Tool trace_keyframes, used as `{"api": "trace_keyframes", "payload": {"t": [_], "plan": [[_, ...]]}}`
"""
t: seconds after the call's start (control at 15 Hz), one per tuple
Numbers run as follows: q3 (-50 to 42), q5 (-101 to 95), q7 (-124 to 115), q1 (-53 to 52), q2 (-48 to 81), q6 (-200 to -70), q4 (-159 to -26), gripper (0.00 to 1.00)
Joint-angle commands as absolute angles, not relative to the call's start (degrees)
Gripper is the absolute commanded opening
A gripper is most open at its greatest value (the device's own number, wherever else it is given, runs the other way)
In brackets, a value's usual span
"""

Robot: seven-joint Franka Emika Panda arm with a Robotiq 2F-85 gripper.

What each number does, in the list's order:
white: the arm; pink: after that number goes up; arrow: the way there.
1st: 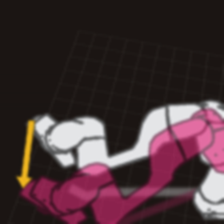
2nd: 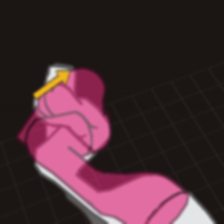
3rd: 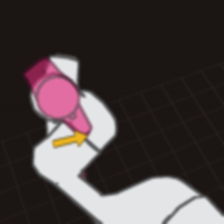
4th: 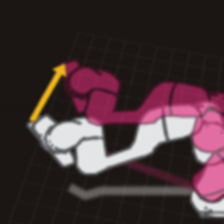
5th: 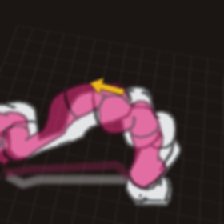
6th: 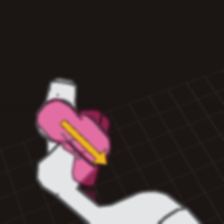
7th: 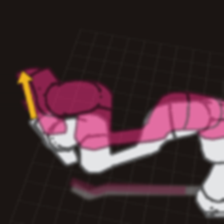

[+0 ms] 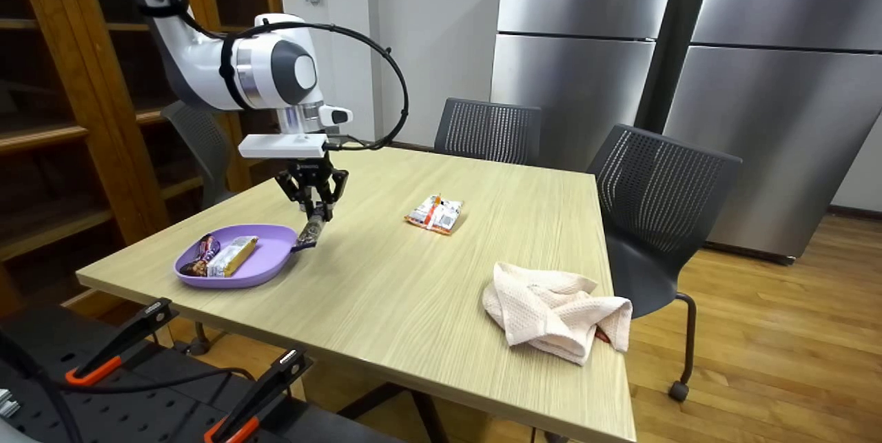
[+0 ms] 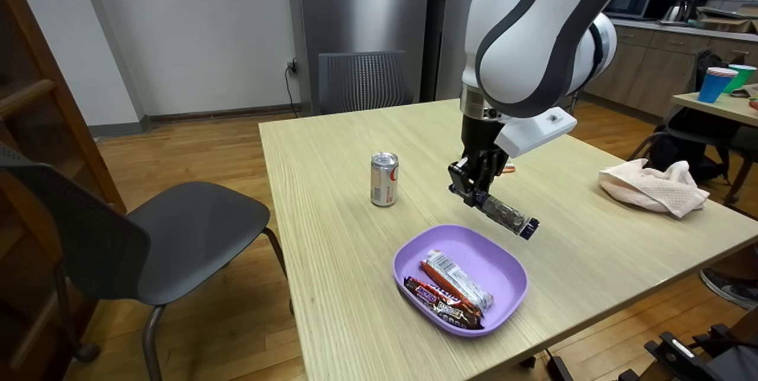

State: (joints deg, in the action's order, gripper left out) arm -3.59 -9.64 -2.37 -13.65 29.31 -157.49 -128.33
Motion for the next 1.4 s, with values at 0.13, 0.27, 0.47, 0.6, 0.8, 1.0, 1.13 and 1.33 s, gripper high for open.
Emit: {"api": "trace_keyframes", "payload": {"t": [0.13, 0.27, 0.47, 0.6, 0.8, 1.0, 1.13, 1.33], "plan": [[-3.75, -11.83, -7.85, -17.14, 27.10, -156.93, -130.31, 0.09], [-3.57, -11.70, -8.74, -18.03, 27.28, -156.72, -130.20, 0.09], [-3.52, -11.79, -10.00, -19.44, 27.58, -156.35, -130.02, 0.09], [-3.48, -11.85, -10.59, -20.20, 27.67, -156.21, -130.10, 0.09], [-3.35, -11.90, -11.01, -20.90, 27.83, -156.14, -130.44, 0.09], [-3.18, -11.75, -11.15, -21.26, 28.48, -155.62, -130.43, 0.09], [-2.95, -11.61, -11.05, -21.30, 28.82, -155.37, -130.48, 0.09], [-2.44, -11.25, -10.79, -21.10, 29.48, -154.92, -130.41, 0.09]]}}
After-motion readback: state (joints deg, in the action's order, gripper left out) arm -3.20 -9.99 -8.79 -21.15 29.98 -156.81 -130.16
